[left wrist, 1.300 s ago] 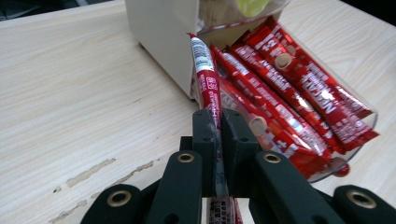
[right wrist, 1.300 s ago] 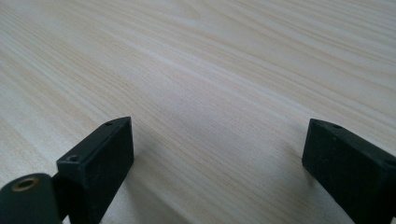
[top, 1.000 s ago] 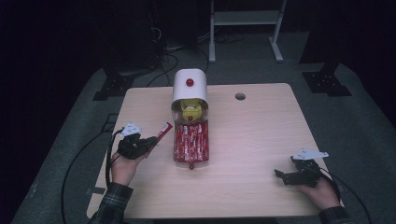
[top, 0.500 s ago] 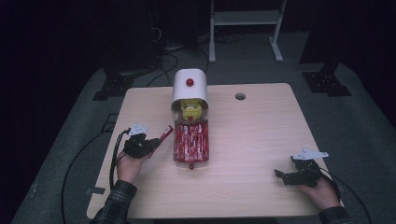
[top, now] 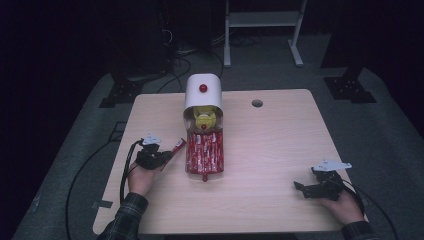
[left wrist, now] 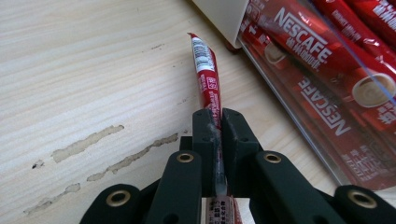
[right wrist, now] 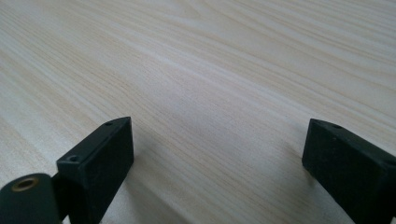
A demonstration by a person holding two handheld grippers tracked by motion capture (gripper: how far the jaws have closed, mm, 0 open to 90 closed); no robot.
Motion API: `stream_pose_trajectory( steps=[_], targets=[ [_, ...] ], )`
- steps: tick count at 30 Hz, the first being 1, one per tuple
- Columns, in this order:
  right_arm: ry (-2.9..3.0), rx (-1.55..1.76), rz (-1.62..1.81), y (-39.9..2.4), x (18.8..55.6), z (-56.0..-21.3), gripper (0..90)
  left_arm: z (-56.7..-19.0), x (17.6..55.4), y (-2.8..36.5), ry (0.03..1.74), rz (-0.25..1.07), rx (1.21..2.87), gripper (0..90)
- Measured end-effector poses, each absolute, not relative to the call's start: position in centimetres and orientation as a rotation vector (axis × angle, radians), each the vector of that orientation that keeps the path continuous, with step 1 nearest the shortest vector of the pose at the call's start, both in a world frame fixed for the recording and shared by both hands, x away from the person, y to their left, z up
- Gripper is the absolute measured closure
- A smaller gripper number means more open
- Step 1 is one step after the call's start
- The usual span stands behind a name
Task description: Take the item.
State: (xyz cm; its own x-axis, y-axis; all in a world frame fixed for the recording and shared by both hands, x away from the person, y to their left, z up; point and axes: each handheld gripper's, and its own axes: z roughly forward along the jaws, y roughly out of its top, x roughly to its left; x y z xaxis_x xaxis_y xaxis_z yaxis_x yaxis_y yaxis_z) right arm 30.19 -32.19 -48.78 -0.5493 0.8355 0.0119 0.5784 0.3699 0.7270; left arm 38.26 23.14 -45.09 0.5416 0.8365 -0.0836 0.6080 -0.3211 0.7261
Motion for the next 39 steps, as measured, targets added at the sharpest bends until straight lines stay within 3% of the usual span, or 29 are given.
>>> stream_pose_trajectory(
  steps=[27, 39],
  targets=[
    [2.277, 1.236, 0.99, -32.2, 30.2, -48.8, 7.8, -46.4, 38.7, 22.4, 1.187, 0.35, 2.123, 81.7],
    [2.277, 1.235, 0.99, -32.2, 30.2, -48.8, 7.8, -46.5, 38.7, 22.5, 1.182, 0.38, 2.137, 62.7]
  ],
)
